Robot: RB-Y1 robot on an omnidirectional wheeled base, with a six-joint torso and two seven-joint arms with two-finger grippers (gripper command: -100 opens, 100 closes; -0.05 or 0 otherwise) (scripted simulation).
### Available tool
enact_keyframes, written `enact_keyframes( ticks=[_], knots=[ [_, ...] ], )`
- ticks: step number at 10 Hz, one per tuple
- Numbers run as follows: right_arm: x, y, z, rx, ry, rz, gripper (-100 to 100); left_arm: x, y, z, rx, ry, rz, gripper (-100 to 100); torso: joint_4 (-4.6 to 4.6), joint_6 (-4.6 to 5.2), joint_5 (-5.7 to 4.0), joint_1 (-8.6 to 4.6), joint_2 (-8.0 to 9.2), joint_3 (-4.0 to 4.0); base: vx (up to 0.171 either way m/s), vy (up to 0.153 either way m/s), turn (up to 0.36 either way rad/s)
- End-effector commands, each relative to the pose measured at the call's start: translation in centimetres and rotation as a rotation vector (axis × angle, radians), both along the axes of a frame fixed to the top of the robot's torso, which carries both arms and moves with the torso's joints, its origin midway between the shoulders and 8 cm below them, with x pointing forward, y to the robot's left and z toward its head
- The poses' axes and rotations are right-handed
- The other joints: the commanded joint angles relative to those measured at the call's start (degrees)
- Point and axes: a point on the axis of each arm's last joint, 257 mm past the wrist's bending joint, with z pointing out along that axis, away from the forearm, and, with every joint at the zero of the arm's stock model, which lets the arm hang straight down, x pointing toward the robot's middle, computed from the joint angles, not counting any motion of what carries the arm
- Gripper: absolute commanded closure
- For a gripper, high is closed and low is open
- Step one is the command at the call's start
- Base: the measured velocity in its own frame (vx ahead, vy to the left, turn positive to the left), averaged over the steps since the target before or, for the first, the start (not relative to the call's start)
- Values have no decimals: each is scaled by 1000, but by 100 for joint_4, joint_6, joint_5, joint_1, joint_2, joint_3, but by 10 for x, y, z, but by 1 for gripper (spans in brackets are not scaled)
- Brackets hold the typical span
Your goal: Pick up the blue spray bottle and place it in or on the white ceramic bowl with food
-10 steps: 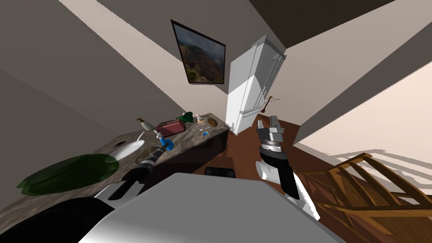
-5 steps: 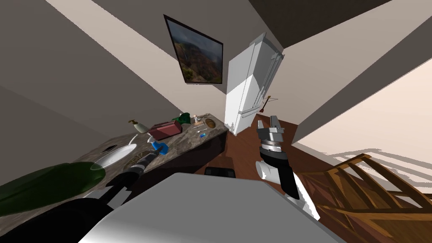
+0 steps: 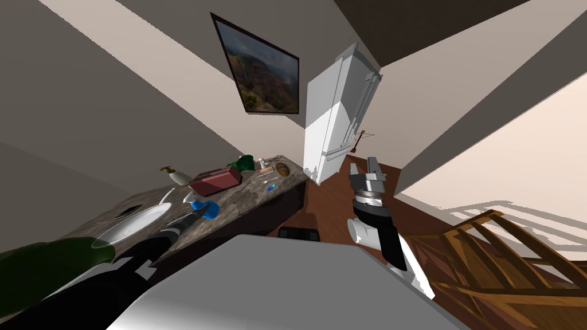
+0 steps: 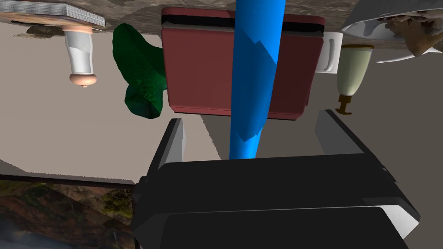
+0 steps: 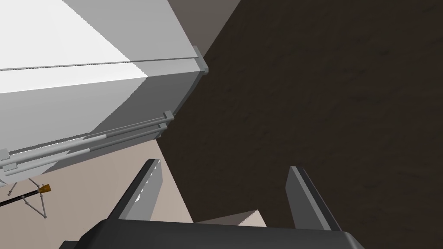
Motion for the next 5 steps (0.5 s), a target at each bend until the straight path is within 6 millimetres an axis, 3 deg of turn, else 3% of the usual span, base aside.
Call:
enact_keyframes(
  ticks=[1,3,4,5],
  knots=[
    [0,0,0,0,0,0,0,-11,15,2,46,54,16,-100,0,0,0,0,0,0,76,-49,-39],
    [0,0,0,0,0,0,0,-11,17,5,52,59,15,-100,3,0,-2,-4,12,7,43,-30,-17],
    [0,0,0,0,0,0,0,-11,18,6,56,63,18,0,5,-1,1,4,24,13,6,-3,1],
    [0,0,0,0,0,0,0,-14,26,4,55,63,24,-100,8,-1,2,10,33,19,13,-10,-55]
  ],
)
